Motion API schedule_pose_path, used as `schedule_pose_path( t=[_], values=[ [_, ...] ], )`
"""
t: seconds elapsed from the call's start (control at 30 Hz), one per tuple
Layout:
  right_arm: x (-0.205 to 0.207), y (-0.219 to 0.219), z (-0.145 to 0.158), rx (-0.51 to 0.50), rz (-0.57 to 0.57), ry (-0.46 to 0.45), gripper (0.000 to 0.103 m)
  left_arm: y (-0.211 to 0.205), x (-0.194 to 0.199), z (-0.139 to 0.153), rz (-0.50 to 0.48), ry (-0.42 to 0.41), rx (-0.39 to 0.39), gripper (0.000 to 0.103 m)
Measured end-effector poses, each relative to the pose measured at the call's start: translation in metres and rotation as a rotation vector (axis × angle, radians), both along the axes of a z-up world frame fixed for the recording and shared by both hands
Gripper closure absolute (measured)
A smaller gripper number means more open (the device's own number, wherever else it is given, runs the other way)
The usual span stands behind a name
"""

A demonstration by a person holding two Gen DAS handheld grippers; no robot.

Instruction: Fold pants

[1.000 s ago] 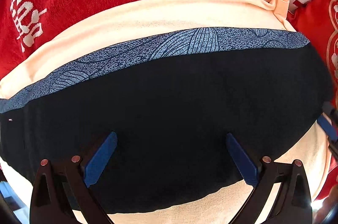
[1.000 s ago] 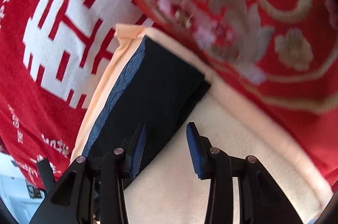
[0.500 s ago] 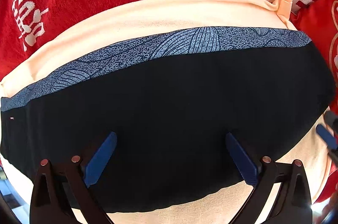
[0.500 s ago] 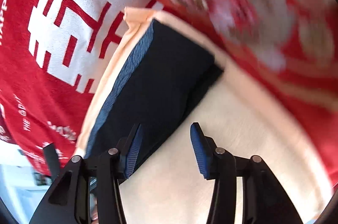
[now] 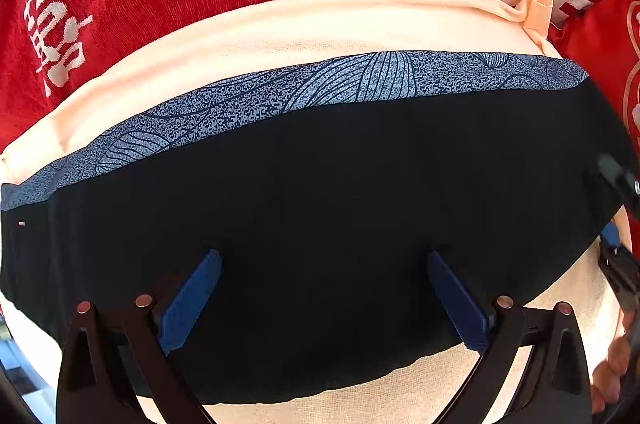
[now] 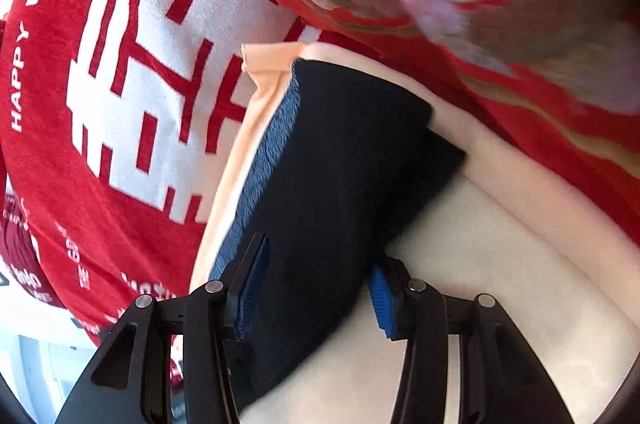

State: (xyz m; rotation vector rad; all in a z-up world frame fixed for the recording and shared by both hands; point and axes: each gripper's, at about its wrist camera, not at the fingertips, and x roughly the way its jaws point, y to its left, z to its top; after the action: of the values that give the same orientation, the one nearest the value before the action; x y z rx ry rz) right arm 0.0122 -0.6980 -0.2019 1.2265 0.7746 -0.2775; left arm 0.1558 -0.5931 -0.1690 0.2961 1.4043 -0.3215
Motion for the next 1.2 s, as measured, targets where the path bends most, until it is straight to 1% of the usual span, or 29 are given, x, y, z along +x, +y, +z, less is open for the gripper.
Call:
schedule_pose_path(
  t=[0.03, 0.07, 0.1, 0.13, 0.17, 0.2, 0.3, 0.33, 0.37, 0.4, 0.43, 0.5, 0.53, 0.57, 0.6, 0.63, 0.67, 0.7, 0.8, 0.9, 0.93, 1.0, 1.07, 1.13, 1.2],
  values=[
    [0.005, -0.001, 0.000, 0.014, -0.004, -0.001, 0.050, 0.001, 0.000, 0.000, 0.000, 0.000, -0.001, 0.000],
    [0.008, -0.002, 0.000, 0.026, 0.000, 0.005, 0.054, 0.001, 0.000, -0.001, 0.000, 0.000, -0.002, 0.000],
    [0.012, -0.003, 0.001, 0.048, 0.005, 0.013, 0.074, 0.002, 0.000, -0.001, -0.001, 0.000, -0.002, 0.000],
    [0.014, -0.004, 0.001, 0.059, 0.012, 0.024, 0.089, 0.002, 0.000, -0.001, -0.002, -0.001, -0.002, 0.000],
    [0.017, -0.004, 0.004, 0.065, 0.027, 0.035, 0.089, 0.002, 0.000, -0.002, -0.003, -0.001, -0.003, 0.000],
    [0.019, -0.003, 0.010, 0.046, 0.048, 0.036, 0.089, 0.003, -0.001, -0.002, -0.004, -0.002, -0.005, 0.000],
    [0.029, 0.004, 0.030, -0.034, 0.121, 0.036, 0.089, 0.004, 0.001, -0.001, -0.013, 0.001, -0.002, 0.000],
    [0.032, 0.007, 0.038, -0.053, 0.143, 0.027, 0.089, 0.004, 0.000, 0.003, -0.014, 0.000, 0.009, 0.002],
    [0.032, 0.008, 0.044, -0.066, 0.153, 0.023, 0.089, 0.002, 0.001, 0.009, -0.017, -0.014, 0.013, 0.008],
    [0.033, 0.010, 0.052, -0.086, 0.170, 0.015, 0.089, 0.002, 0.001, 0.015, -0.024, -0.029, 0.001, 0.020],
    [0.035, 0.012, 0.059, -0.104, 0.185, 0.009, 0.089, 0.001, 0.000, 0.021, -0.038, -0.036, -0.023, 0.021],
    [0.038, 0.017, 0.069, -0.134, 0.214, -0.001, 0.089, -0.002, -0.003, 0.027, -0.071, -0.045, -0.080, 0.021],
    [0.041, 0.022, 0.075, -0.159, 0.236, -0.006, 0.089, -0.006, -0.005, 0.023, -0.092, -0.038, -0.088, 0.021],
    [0.043, 0.025, 0.078, -0.172, 0.251, -0.006, 0.089, -0.010, -0.007, 0.013, -0.108, -0.020, -0.069, 0.021],
    [0.046, 0.031, 0.080, -0.184, 0.277, 0.001, 0.089, -0.011, -0.008, 0.005, -0.110, -0.008, -0.060, 0.021],
    [0.048, 0.037, 0.082, -0.203, 0.295, 0.005, 0.089, -0.011, -0.008, -0.001, -0.102, -0.015, -0.069, 0.018],
    [0.049, 0.042, 0.086, -0.230, 0.306, 0.005, 0.089, -0.010, -0.008, -0.001, -0.092, -0.033, -0.088, 0.018],
    [0.051, 0.046, 0.090, -0.249, 0.320, 0.007, 0.089, -0.010, -0.009, -0.001, -0.094, -0.035, -0.087, 0.018],
    [0.058, 0.061, 0.102, -0.301, 0.356, 0.009, 0.089, -0.007, -0.009, -0.001, -0.104, -0.028, -0.102, 0.017],
    [0.068, 0.086, 0.118, -0.395, 0.415, 0.019, 0.089, 0.001, -0.007, 0.001, -0.119, -0.021, -0.137, 0.017],
    [0.067, 0.090, 0.122, -0.412, 0.424, 0.021, 0.089, 0.006, -0.005, 0.003, -0.116, -0.007, -0.153, 0.017],
    [0.073, 0.110, 0.137, -0.481, 0.462, 0.032, 0.089, 0.024, 0.005, 0.007, -0.089, 0.005, -0.175, 0.017],
    [0.078, 0.129, 0.147, -0.540, 0.498, 0.046, 0.089, 0.055, 0.013, 0.017, -0.037, -0.007, -0.194, 0.017],
    [0.086, 0.157, 0.153, -0.609, 0.543, 0.066, 0.089, 0.085, 0.019, 0.024, -0.009, -0.024, -0.193, 0.017],
    [0.093, 0.182, 0.155, -0.658, 0.572, 0.079, 0.085, 0.122, 0.028, 0.029, 0.011, -0.041, -0.176, 0.017]
  ],
)
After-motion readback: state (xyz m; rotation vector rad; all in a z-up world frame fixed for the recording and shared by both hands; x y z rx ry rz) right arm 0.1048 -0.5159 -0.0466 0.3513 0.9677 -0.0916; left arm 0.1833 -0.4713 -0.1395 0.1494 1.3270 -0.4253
